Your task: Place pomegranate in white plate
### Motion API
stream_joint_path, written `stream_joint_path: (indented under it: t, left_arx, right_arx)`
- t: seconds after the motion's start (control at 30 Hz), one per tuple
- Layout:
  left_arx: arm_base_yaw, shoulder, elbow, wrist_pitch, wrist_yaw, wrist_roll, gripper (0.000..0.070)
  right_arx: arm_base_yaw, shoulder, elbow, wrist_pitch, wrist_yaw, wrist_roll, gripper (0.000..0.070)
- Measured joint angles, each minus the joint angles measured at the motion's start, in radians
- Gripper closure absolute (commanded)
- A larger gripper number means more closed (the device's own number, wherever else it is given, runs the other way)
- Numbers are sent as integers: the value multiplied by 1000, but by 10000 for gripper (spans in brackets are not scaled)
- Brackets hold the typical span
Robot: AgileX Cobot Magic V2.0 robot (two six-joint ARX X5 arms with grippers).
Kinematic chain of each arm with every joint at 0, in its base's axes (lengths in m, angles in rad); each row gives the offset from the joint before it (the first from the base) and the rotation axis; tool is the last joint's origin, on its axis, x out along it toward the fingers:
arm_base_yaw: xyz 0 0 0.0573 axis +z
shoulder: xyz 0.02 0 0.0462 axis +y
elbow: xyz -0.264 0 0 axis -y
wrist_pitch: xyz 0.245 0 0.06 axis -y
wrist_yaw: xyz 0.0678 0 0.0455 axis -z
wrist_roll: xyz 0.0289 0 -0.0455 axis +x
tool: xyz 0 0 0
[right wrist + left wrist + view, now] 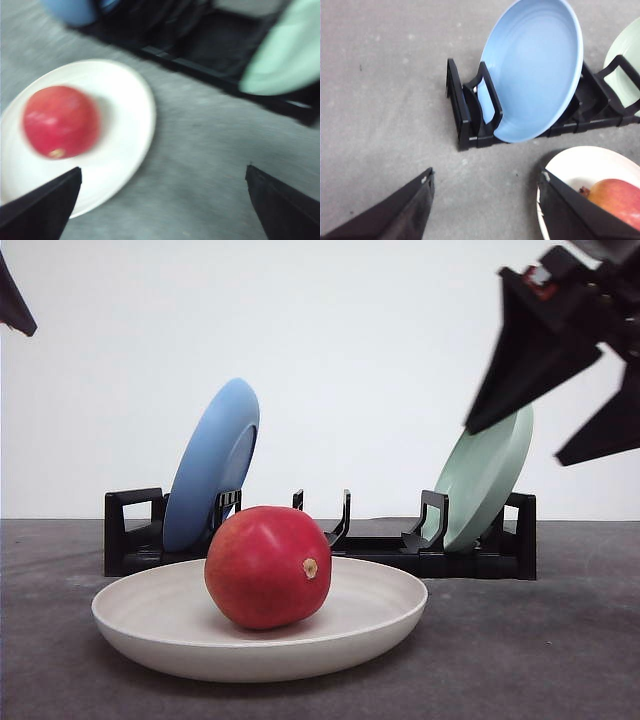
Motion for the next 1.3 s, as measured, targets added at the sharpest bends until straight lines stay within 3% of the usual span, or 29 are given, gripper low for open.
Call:
stream_joint_path:
  t: [0.2, 0.27, 0.33, 0.37, 0.43, 1.0, 1.13, 1.3]
  left_arx:
    - [0, 0, 0, -18, 0, 0, 306]
    - [0, 0, 0, -21, 0, 0, 321]
    - [0, -1, 0, -29, 0, 0, 577]
    - [0, -1, 0, -33, 0, 0, 652]
    - [0, -2, 0, -36, 0, -4, 688]
    - [3, -7, -1, -79, 0, -5, 683]
    - [15, -65, -63, 6, 0, 2, 683]
    - [65, -237, -268, 180, 0, 9, 683]
  right_arx:
    - [-89, -11, -5, -7, -4, -32, 44]
    - [-100, -12, -5, -7, -3, -54, 74]
    - [-104, -12, -5, -10, -3, -64, 450]
    - [-104, -12, -5, -10, -2, -68, 661]
    - [-104, -12, -5, -10, -2, -75, 645]
    - [-104, -12, -5, -5, -5, -83, 645]
    - [-104, -12, -5, -3, -5, -83, 645]
    - [-104, -12, -5, -3, -5, -83, 645]
